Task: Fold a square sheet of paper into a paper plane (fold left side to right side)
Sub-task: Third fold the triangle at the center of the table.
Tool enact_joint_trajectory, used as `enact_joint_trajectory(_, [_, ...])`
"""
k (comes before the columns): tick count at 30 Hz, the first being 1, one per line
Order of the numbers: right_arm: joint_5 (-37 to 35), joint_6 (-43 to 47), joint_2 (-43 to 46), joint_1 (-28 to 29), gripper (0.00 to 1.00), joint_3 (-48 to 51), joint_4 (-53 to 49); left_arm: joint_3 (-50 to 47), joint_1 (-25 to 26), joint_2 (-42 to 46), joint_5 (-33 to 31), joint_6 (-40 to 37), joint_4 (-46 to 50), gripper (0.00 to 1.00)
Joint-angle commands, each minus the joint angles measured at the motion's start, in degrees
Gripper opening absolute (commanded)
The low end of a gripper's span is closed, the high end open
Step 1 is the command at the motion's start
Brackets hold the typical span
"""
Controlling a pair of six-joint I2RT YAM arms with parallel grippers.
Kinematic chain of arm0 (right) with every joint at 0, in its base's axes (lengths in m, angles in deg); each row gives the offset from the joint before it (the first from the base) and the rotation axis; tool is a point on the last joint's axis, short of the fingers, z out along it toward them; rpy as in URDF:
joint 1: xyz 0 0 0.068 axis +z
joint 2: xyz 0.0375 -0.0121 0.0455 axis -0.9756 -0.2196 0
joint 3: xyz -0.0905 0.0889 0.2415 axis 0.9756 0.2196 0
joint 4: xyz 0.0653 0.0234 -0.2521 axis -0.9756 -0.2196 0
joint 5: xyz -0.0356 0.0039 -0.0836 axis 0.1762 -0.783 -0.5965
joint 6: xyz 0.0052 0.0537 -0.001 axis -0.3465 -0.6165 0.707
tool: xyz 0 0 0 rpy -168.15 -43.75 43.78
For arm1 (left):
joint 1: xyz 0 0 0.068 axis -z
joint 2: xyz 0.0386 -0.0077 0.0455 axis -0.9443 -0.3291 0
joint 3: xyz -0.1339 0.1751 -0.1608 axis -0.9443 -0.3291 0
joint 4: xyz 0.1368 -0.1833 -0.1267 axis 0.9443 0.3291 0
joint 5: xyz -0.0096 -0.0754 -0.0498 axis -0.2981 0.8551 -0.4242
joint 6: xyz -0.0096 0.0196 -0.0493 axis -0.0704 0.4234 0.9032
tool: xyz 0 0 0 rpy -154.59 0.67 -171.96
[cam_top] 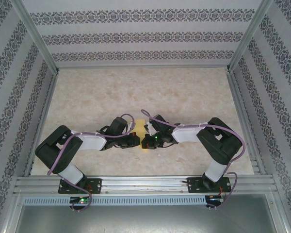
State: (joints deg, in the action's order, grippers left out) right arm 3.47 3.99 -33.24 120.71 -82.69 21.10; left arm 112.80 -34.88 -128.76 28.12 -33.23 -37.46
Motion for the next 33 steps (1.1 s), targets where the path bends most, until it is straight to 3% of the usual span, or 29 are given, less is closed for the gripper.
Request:
enact_joint_trajectory(1, [-9.8, 1.2, -4.4, 0.7, 0.0, 2.3, -9.5, 0.7, 1.0, -1.6, -1.9, 0.7, -2.1, 0.05])
enact_joint_trajectory(17, [-11.0, 2.7, -4.7, 0.8, 0.0, 0.7, -14.6, 0.5, 0.5, -1.8, -9.7, -0.7, 5.8, 0.02])
enact_joint_trajectory(33, [-10.9, 3.2, -4.8, 1.0, 0.0, 0.6, -15.9, -0.4, -7.4, -2.1, -8.4, -3.9, 4.4, 0.02])
